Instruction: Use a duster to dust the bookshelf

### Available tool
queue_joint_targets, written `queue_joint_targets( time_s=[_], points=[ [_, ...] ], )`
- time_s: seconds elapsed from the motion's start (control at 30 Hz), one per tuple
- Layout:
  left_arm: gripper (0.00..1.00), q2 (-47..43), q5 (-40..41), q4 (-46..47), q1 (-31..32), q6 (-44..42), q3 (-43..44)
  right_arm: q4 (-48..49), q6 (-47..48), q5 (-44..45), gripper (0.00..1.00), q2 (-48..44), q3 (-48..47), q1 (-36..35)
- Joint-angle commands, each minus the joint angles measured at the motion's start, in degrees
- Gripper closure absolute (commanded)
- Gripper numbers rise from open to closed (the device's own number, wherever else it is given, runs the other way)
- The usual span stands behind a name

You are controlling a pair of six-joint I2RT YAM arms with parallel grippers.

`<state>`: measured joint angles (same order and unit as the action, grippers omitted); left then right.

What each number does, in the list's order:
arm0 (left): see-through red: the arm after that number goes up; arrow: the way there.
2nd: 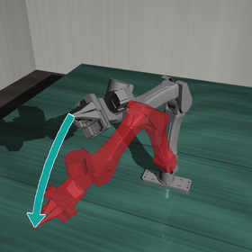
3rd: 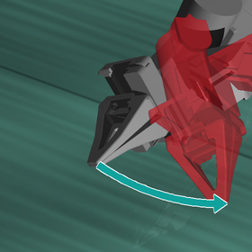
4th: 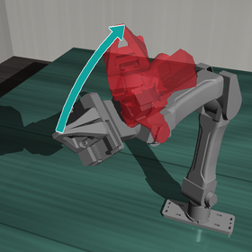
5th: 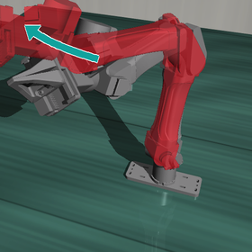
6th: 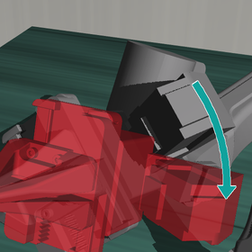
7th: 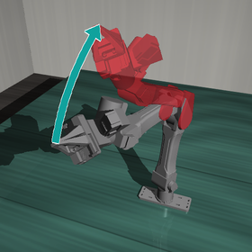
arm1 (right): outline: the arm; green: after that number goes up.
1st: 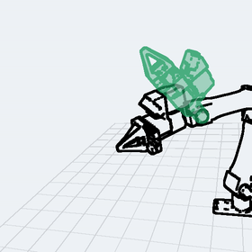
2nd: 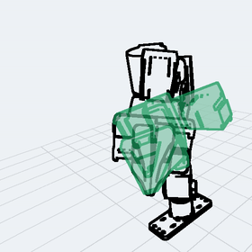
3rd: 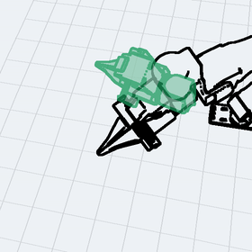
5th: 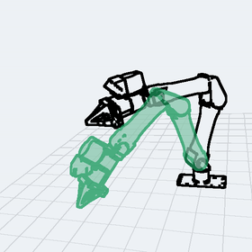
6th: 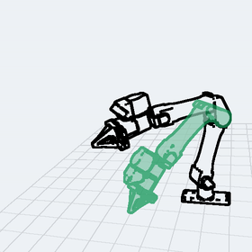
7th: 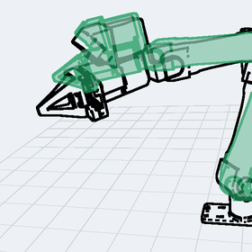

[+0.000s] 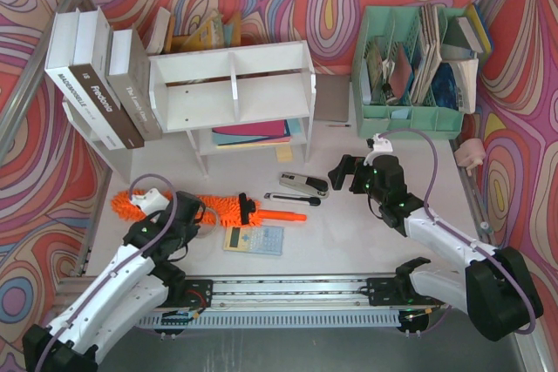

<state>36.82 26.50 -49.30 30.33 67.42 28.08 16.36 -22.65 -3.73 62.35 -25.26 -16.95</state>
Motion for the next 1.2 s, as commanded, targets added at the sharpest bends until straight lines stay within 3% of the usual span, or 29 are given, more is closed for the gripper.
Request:
queue_joint_targets(
  time_s=[0.0, 0.27, 0.37, 0.77, 0.93, 1.17],
  points=[
    [0.81, 0.02, -3.43, -7.03, -0.35, 2.62, 0.79, 0.43, -0.56, 0.15, 0.02, 0.21, -1.89, -0.28],
    [0.82, -5.1, -6.03, -12.11, -0.34, 7.86, -2.15, 0.27, -0.59, 0.54, 0.02, -0.04, -1.6, -0.28],
    [0.78, -6.6, -6.18, -11.96, -0.33, 8.99, -3.63, 0.73, -0.55, 0.49, 0.02, 0.38, -1.74, -0.28],
    [0.78, -0.56, -5.03, -9.06, -0.36, 6.93, -5.69, 0.25, -0.44, -0.05, 0.02, 0.22, -2.33, -0.28],
    [0.71, -0.15, -4.62, -8.91, -0.35, 6.93, -5.62, 0.13, -0.24, -0.46, 0.02, -0.01, -2.69, -0.28],
    [0.48, -1.07, -3.99, -10.63, -0.36, 6.78, -3.92, 0.11, -0.52, -1.94, 0.02, 0.08, -3.12, -0.35]
  ],
)
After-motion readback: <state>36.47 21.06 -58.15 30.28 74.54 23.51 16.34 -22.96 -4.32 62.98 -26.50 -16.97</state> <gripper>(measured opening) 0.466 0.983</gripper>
